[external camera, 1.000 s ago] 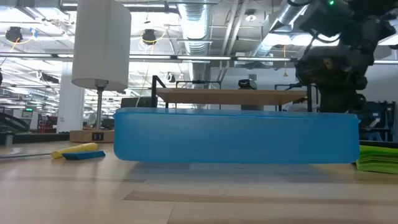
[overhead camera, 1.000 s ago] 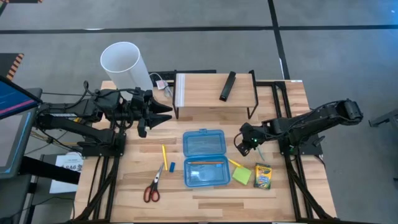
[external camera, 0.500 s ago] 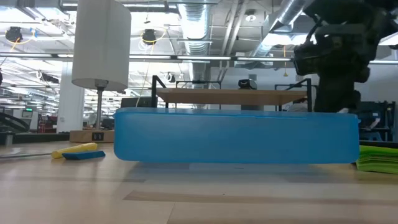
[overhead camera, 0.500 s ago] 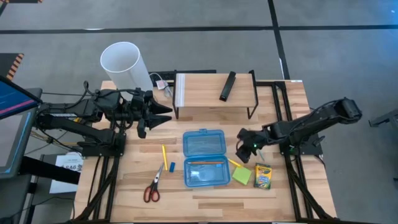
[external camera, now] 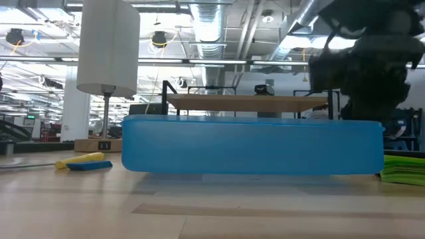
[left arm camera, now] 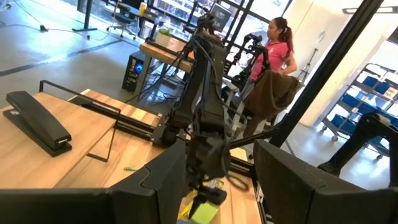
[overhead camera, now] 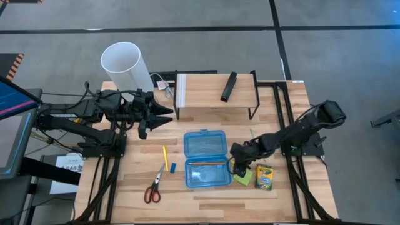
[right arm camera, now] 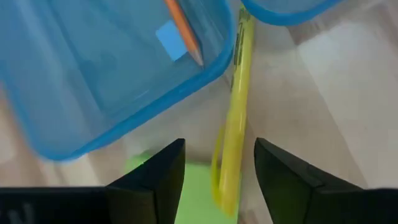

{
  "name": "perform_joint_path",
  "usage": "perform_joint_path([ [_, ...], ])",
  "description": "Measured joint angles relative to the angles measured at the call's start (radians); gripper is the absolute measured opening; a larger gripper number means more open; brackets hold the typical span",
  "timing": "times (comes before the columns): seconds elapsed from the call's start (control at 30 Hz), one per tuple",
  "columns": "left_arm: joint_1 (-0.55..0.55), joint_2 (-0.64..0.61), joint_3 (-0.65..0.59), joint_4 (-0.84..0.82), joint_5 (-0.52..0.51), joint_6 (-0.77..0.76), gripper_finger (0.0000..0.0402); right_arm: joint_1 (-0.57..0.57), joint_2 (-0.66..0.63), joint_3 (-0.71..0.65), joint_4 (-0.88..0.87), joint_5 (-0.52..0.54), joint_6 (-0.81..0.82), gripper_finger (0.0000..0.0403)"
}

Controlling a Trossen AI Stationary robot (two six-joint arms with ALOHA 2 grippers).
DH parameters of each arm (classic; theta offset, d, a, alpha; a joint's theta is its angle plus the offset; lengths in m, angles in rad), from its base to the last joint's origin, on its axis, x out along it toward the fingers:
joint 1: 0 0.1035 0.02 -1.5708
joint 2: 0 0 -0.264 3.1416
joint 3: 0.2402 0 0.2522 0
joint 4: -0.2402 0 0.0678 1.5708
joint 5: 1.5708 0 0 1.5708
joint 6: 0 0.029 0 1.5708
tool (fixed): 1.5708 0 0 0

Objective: Pack school essentials
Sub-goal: Put the right yellow pen into the blue supply box

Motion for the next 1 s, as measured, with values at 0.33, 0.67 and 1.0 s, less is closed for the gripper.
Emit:
perform_joint_path([
  [0.33, 0.0, 0.0, 0.0, -0.004, 0.016, -0.016, 0.0176, -0.038, 0.135, 0.077, -0.104, -0.012, -0.002, 0.0211],
  [0.67, 0.0, 0.0, 0.0, -0.003, 0.016, -0.017, 0.0176, -0.125, 0.12, 0.078, -0.213, -0.068, -0.09, 0.0123],
  [1.0, 0.0, 0.0, 0.0, -0.002, 0.016, -0.018, 0.0176, -0.214, 0.116, 0.077, -0.289, -0.157, -0.18, 0.0038],
])
